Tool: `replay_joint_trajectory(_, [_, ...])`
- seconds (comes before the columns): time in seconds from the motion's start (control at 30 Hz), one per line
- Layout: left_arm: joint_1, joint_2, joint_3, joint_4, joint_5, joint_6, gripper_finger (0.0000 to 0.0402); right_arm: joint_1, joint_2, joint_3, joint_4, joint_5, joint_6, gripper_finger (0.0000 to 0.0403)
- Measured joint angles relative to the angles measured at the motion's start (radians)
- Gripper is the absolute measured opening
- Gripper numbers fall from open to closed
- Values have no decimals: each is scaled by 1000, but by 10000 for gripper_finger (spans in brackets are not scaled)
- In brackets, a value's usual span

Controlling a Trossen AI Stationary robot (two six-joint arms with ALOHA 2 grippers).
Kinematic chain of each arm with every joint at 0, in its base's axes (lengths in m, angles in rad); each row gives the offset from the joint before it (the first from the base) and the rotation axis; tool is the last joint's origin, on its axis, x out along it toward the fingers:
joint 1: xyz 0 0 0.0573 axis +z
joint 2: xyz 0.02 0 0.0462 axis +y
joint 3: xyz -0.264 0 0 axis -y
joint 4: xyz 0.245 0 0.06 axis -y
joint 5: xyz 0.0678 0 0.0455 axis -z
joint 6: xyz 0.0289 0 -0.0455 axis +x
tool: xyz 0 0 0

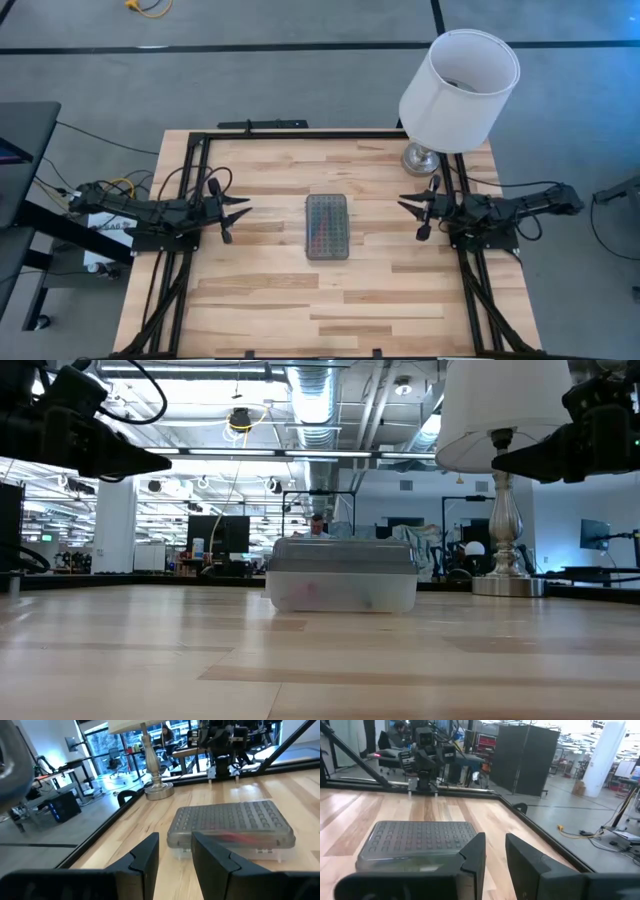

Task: Pick & place school supplies into a supply box
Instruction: Return to Home Position

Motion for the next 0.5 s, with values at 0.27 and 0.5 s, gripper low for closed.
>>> replay_joint_trajectory(0.27, [0, -41, 0, 0, 11, 0, 109, 0, -146, 38, -156, -92, -18, 71])
replay_joint_trajectory(0.5, [20, -123, 0, 7, 254, 25, 109, -53, -146, 46, -198, -316, -19, 66])
